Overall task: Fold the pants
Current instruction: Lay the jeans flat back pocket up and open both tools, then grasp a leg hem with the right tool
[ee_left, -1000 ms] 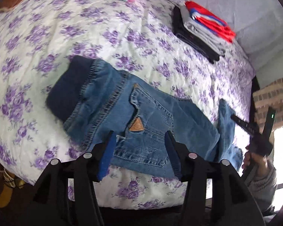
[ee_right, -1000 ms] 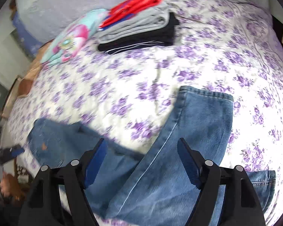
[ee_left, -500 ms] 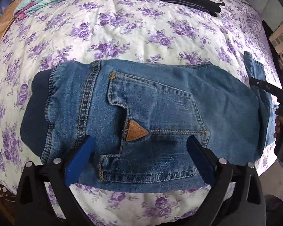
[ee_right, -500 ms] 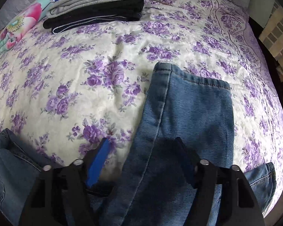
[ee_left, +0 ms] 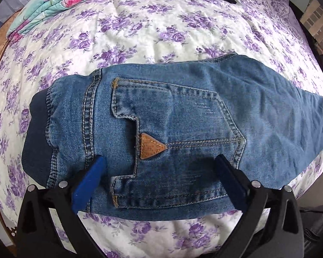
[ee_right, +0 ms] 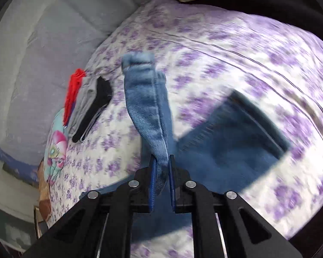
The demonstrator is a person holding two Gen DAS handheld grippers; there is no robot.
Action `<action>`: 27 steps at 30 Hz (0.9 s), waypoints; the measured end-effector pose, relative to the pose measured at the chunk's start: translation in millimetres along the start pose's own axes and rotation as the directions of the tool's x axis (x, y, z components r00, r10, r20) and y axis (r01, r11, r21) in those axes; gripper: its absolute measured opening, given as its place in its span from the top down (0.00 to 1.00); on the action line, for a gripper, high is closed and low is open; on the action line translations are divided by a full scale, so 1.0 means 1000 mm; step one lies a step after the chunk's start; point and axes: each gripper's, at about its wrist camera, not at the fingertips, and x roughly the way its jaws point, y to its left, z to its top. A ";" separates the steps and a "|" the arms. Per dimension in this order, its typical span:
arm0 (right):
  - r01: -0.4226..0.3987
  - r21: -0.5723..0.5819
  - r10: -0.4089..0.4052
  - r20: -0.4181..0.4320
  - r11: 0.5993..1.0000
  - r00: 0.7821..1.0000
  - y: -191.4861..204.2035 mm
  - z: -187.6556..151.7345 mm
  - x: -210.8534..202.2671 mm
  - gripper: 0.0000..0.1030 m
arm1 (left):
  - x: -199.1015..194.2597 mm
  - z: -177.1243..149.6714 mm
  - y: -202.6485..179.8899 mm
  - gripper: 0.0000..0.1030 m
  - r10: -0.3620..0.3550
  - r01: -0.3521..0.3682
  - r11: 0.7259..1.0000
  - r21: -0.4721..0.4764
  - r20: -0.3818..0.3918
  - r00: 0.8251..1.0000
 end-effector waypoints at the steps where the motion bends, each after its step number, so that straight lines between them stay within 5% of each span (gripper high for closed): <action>1: 0.012 0.054 -0.012 -0.001 0.998 1.000 -0.017 -0.005 -0.001 0.85 | 0.000 0.000 -0.001 0.05 0.006 -0.006 1.000 0.003 -0.003 1.000; 3: -0.048 0.131 0.046 0.019 0.990 0.999 -0.032 -0.008 -0.004 0.79 | 0.002 0.003 -0.004 0.04 0.013 -0.013 1.000 0.007 -0.009 1.000; 5: -0.097 0.139 0.090 0.056 0.986 0.994 -0.030 -0.004 -0.005 0.55 | 0.004 0.005 -0.006 0.04 0.022 -0.022 1.000 0.009 -0.014 1.000; 6: -0.103 0.137 0.095 0.065 0.985 0.993 -0.028 0.000 -0.002 0.52 | 0.005 0.006 -0.008 0.04 0.026 -0.026 1.000 0.007 -0.015 1.000; 13: -0.029 0.094 0.026 0.038 0.995 0.999 -0.034 0.011 0.016 0.58 | 0.008 0.004 -0.015 0.04 0.058 -0.057 0.998 -0.019 0.019 0.998; 15: -0.042 0.069 0.039 0.050 0.997 0.998 -0.031 0.021 0.016 0.89 | 0.007 0.003 -0.017 0.04 0.065 -0.064 0.998 -0.022 0.024 0.998; 16: -0.065 0.045 0.063 0.060 0.997 0.996 -0.025 0.026 0.011 0.90 | 0.007 0.003 -0.017 0.04 0.066 -0.065 0.998 -0.026 0.023 0.998; 19: 0.014 -0.082 -0.011 0.037 0.997 0.999 -0.014 0.031 0.012 0.90 | 0.007 0.002 -0.017 0.04 0.073 -0.072 0.997 -0.038 0.026 0.997; 21: 0.030 0.029 -0.028 -0.056 0.999 0.998 -0.049 0.029 0.033 0.90 | 0.006 0.003 -0.018 0.04 0.081 -0.080 0.996 -0.036 0.023 0.996; 23: -0.027 0.074 0.030 -0.044 0.997 0.999 -0.059 0.027 0.025 0.90 | 0.000 0.001 -0.015 0.04 0.085 -0.084 0.995 -0.055 0.010 0.996; 27: 0.066 0.007 -0.066 0.080 0.998 0.995 -0.053 0.046 -0.020 0.61 | -0.020 0.002 -0.013 0.05 0.047 -0.043 0.995 -0.087 0.041 0.998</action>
